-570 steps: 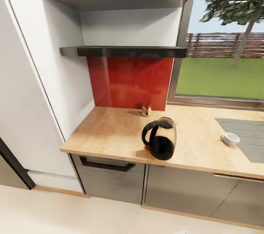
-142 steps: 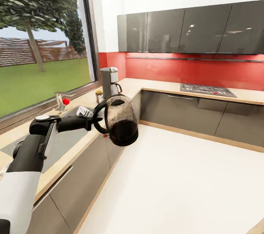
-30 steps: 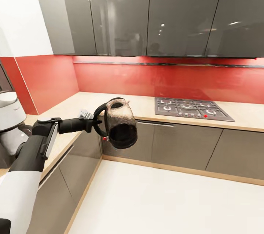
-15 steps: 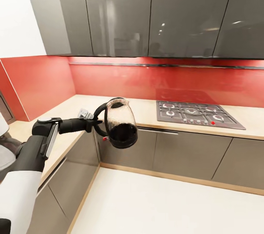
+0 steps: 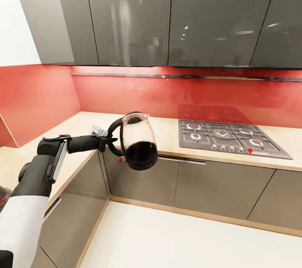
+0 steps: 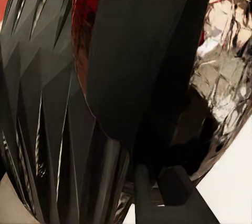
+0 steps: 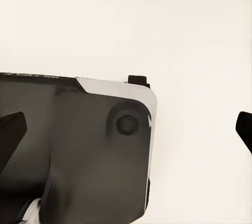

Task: Set up a coffee station on the kitchen countertop: keep the coffee maker on the countertop, move the bottle of coffee from the kitchen shelf to the counter next to the coffee maker, place a paper coffee filter on top of the coffee maker, put the saucer next to the coffee maker with the coffee cup on the saucer, and place the electric kettle next to the coffee maker.

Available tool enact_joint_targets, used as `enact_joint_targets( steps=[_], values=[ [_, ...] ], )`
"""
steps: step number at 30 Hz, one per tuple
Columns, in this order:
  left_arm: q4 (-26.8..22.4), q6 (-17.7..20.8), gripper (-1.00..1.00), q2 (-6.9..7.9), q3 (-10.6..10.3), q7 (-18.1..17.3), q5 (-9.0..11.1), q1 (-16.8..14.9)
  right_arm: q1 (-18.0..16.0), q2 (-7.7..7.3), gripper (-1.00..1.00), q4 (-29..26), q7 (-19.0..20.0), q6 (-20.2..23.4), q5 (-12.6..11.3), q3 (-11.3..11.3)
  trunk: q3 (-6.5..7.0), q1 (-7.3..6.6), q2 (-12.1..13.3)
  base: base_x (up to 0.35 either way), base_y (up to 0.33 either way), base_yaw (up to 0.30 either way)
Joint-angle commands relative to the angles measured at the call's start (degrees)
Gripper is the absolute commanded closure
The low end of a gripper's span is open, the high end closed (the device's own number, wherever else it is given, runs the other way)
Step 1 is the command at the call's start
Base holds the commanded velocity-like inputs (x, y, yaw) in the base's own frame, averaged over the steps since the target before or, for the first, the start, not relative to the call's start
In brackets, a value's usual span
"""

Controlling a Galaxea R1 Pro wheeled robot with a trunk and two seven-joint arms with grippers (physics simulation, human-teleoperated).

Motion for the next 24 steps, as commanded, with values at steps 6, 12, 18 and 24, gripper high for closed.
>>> enact_joint_targets(
  steps=[6,12,18,24],
  values=[
    [-0.08,0.38,1.00,-0.30,0.04,-0.49,-0.21,-0.05,-0.05,0.00,-1.00,0.03,0.25,-0.17,0.58,-0.54,-0.13,0.07,-0.13,0.287,-0.150,0.000],
    [-0.08,0.32,1.00,-0.64,0.03,-0.49,-0.33,-0.03,-0.05,0.00,-1.00,0.02,0.25,-0.17,0.58,-0.55,-0.06,0.07,-0.13,0.252,-0.173,0.071],
    [-0.09,0.31,1.00,-0.69,0.09,-0.49,-0.35,-0.05,-0.05,0.00,-1.00,0.02,0.25,-0.17,0.58,-0.53,0.08,0.07,-0.13,0.234,-0.193,0.240],
    [-0.09,0.31,1.00,-0.72,0.11,0.70,-0.29,-0.02,-0.05,0.00,-1.00,0.02,0.25,-0.17,0.58,-0.54,0.21,0.07,-0.13,0.223,-0.201,0.267]
  ],
)
